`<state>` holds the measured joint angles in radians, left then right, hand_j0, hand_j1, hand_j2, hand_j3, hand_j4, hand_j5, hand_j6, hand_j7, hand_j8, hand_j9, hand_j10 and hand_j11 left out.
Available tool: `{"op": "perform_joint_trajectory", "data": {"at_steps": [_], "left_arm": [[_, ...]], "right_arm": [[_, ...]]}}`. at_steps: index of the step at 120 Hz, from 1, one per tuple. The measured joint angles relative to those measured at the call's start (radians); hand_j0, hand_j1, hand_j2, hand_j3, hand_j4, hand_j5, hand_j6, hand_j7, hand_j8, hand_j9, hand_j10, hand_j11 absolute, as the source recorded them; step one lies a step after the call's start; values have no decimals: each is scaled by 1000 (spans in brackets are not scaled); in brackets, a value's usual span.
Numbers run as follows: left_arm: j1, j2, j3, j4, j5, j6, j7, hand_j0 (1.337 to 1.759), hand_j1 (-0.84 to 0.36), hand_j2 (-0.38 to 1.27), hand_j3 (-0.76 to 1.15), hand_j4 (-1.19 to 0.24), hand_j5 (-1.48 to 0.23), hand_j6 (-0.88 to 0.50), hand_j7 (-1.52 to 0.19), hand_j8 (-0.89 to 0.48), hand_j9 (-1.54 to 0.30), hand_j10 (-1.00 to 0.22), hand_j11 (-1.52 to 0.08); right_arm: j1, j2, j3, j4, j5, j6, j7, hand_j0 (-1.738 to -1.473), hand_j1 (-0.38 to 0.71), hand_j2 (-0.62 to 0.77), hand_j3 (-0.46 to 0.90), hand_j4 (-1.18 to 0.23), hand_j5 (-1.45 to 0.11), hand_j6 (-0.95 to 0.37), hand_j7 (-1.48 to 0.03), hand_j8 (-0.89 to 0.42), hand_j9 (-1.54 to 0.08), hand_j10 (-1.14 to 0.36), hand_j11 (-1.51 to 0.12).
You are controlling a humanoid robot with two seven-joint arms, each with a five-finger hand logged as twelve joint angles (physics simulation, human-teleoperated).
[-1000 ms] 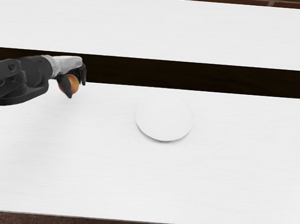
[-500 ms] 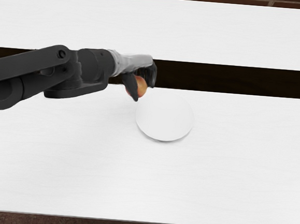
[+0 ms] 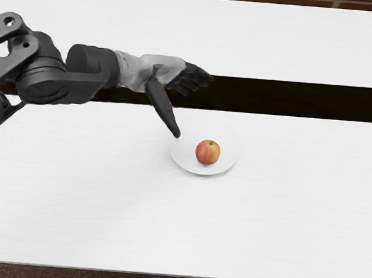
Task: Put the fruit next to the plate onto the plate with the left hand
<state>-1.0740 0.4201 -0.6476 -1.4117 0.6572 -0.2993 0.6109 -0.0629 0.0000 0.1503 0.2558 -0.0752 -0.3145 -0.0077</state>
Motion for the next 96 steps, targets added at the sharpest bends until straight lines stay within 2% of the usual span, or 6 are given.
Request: {"op": "perform_joint_trajectory", "data": {"at_steps": [6, 19, 41, 55, 73, 96], "left_arm": [[7, 28, -45, 31, -125, -64, 0, 1657, 229, 41, 0, -129, -187, -107, -185, -85, -181, -99, -176], [117, 105, -108, 87, -315, -145, 0, 1658, 269, 26, 0, -84, -120, -71, -119, -58, -117, -66, -114], [339, 110, -344, 144, -432, -249, 0, 1658, 303, 13, 0, -45, -64, -40, -63, -35, -62, -38, -61], [345, 128, -446, 292, -460, -291, 0, 1658, 313, 9, 0, -34, -47, -31, -47, -28, -46, -30, -45], [370, 133, -485, 469, -472, -307, 0, 1658, 320, 7, 0, -26, -36, -24, -35, -23, -35, -24, -35], [394, 152, -496, 543, -476, -311, 0, 1658, 324, 5, 0, -20, -28, -19, -29, -18, -28, -19, -28]], "right_arm": [[0, 0, 0, 0, 0, 0, 0, -1658, -349, 0, 0, 0, 0, 0, 0, 0, 0, 0, 0], [0, 0, 0, 0, 0, 0, 0, -1658, -349, 0, 0, 0, 0, 0, 0, 0, 0, 0, 0], [0, 0, 0, 0, 0, 0, 0, -1658, -349, 0, 0, 0, 0, 0, 0, 0, 0, 0, 0], [0, 0, 0, 0, 0, 0, 0, -1658, -349, 0, 0, 0, 0, 0, 0, 0, 0, 0, 0], [0, 0, 0, 0, 0, 0, 0, -1658, -349, 0, 0, 0, 0, 0, 0, 0, 0, 0, 0], [0, 0, 0, 0, 0, 0, 0, -1658, -349, 0, 0, 0, 0, 0, 0, 0, 0, 0, 0]]}}
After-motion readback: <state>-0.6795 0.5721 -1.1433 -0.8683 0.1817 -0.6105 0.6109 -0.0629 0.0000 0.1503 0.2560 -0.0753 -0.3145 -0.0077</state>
